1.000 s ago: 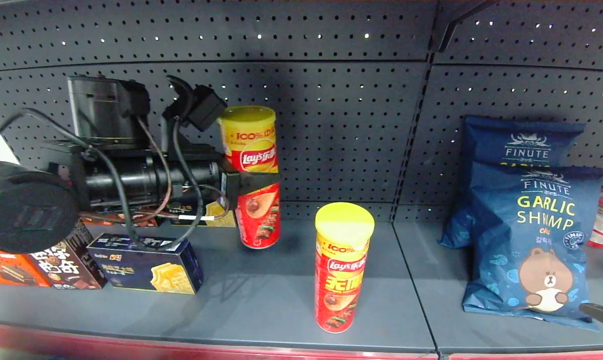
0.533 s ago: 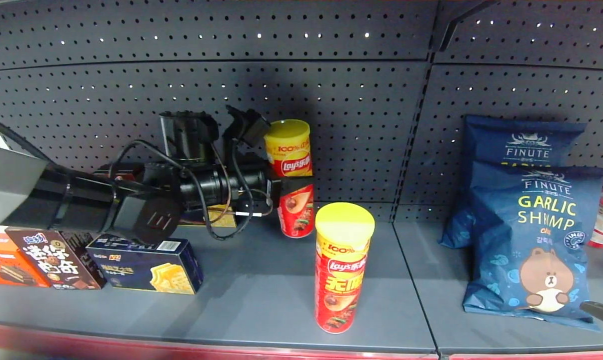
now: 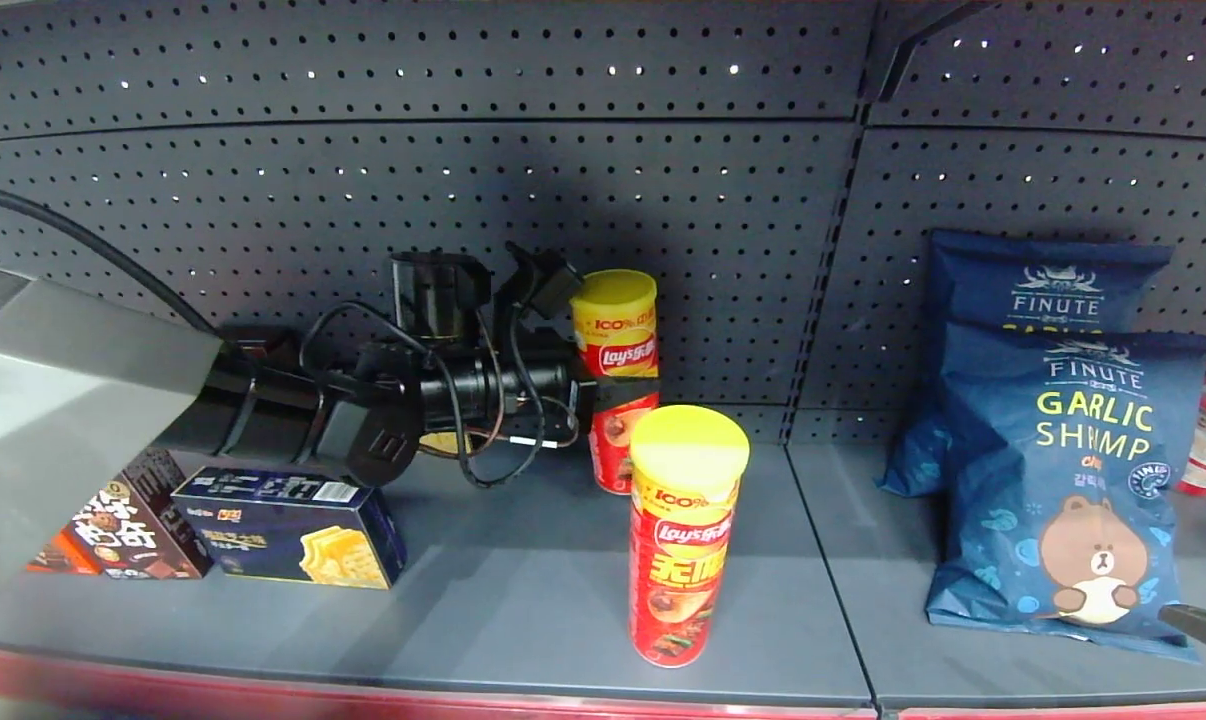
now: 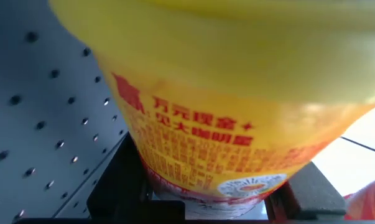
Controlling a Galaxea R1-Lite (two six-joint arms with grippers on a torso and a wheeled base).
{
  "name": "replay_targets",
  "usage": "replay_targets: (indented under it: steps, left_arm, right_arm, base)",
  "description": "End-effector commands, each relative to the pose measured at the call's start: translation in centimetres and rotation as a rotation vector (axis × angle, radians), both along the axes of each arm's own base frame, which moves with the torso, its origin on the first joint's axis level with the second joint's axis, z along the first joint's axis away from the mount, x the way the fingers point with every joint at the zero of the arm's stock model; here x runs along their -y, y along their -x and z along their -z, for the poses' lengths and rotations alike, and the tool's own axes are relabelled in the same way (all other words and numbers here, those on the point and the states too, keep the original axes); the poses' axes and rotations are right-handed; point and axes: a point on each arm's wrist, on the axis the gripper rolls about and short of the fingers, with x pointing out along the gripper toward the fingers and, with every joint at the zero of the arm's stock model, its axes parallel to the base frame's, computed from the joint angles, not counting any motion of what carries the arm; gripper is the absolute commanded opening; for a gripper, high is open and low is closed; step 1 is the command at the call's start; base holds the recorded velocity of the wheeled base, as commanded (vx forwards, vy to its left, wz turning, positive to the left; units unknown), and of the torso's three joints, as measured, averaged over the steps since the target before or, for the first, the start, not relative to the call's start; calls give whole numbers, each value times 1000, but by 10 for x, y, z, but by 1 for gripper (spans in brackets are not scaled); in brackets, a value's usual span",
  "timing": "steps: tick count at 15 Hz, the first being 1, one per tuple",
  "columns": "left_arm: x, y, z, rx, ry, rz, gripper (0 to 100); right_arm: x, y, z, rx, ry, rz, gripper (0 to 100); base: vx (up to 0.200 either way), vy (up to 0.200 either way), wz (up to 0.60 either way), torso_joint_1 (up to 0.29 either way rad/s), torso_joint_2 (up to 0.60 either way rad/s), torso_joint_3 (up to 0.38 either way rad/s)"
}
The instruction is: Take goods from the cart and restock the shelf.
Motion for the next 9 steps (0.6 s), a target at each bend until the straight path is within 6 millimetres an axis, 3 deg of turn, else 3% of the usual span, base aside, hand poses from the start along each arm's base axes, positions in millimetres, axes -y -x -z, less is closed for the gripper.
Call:
replay_targets:
  steps: [1,9]
  left_arm:
    - [5,-3,3,-3,0,8,0]
    - [20,-11,15,-7,-4,30,0]
  right_arm:
    - [0,0,0,-2,2,0,100]
    - [1,0,0,4,-3,16,100]
  base:
    - [0,0,0,0,0,0]
    - [0,0,0,0,0,0]
